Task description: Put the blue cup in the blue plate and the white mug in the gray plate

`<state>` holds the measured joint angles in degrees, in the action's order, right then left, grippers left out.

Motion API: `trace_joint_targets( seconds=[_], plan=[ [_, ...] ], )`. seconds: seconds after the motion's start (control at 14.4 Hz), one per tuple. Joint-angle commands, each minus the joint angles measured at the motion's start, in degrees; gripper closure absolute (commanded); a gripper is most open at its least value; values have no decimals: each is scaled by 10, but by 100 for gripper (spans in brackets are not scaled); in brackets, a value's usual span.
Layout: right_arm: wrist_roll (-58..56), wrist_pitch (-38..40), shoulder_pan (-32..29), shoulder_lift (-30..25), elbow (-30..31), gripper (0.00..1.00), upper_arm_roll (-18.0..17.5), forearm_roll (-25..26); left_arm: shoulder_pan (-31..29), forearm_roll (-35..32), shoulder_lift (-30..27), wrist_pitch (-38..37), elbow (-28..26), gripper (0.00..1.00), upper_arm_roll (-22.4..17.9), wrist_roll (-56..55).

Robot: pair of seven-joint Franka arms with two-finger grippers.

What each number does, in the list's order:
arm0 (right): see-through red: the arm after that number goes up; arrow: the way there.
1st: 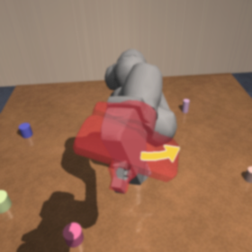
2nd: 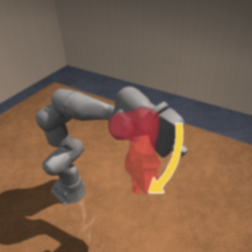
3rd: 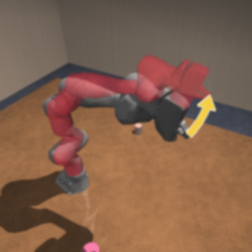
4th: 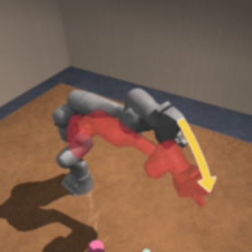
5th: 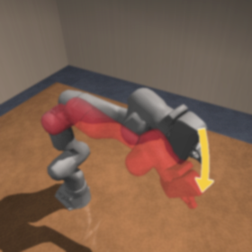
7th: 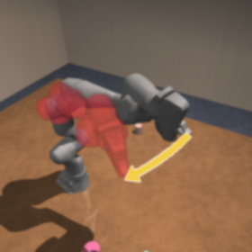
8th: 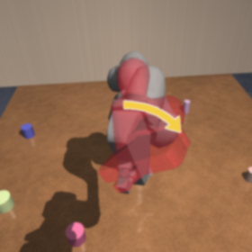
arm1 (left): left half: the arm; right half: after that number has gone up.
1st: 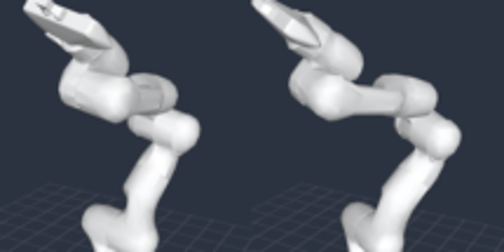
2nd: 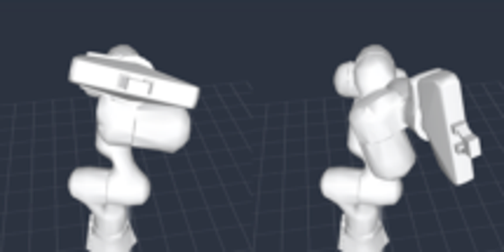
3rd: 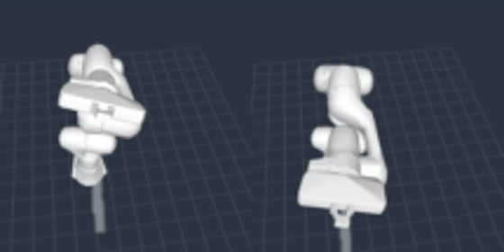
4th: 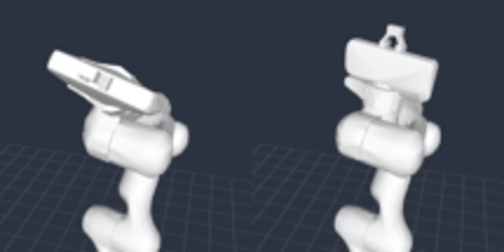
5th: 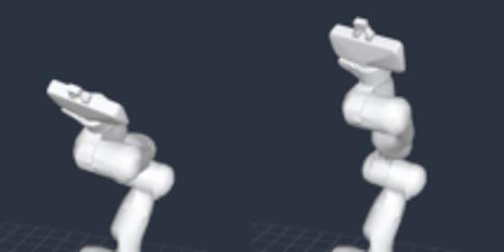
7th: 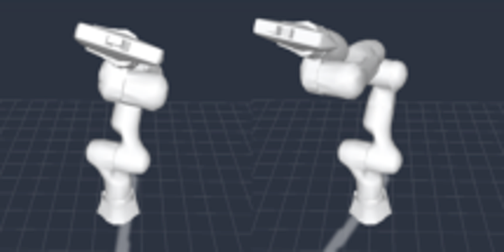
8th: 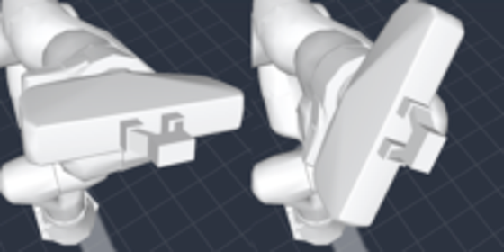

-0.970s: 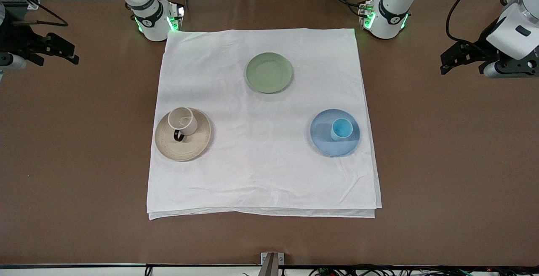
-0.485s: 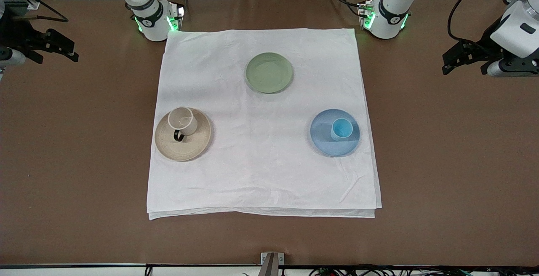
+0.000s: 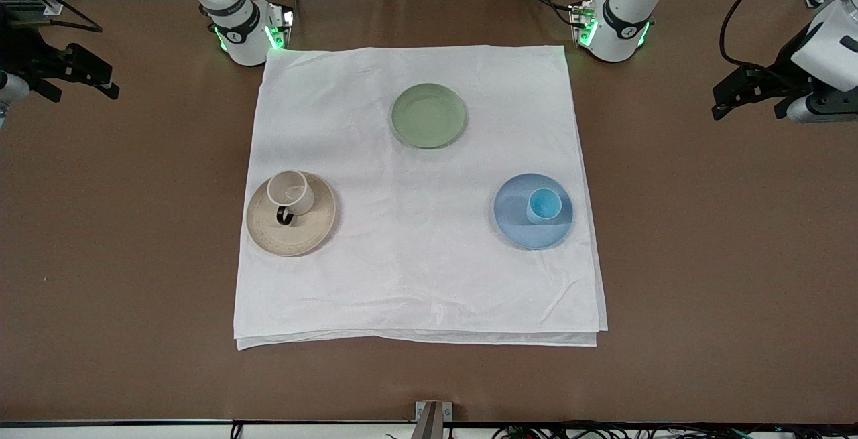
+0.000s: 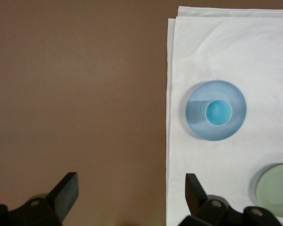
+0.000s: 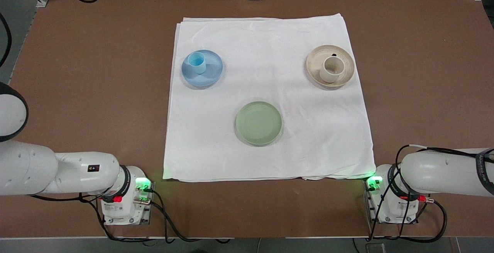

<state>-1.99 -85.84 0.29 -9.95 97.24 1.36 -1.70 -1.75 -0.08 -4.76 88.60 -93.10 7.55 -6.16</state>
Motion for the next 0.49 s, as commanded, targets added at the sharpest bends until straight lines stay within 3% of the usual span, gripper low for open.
trace_joint_targets(
  seconds=[0.0,0.42],
  plan=[
    [-6,22,-6,37,-51,0,-6,3,1,-17,7,-6,15,0,0,7],
    [-6,45,-6,41,-55,0,-5,3,1,-17,7,-13,15,0,1,4]
  ],
)
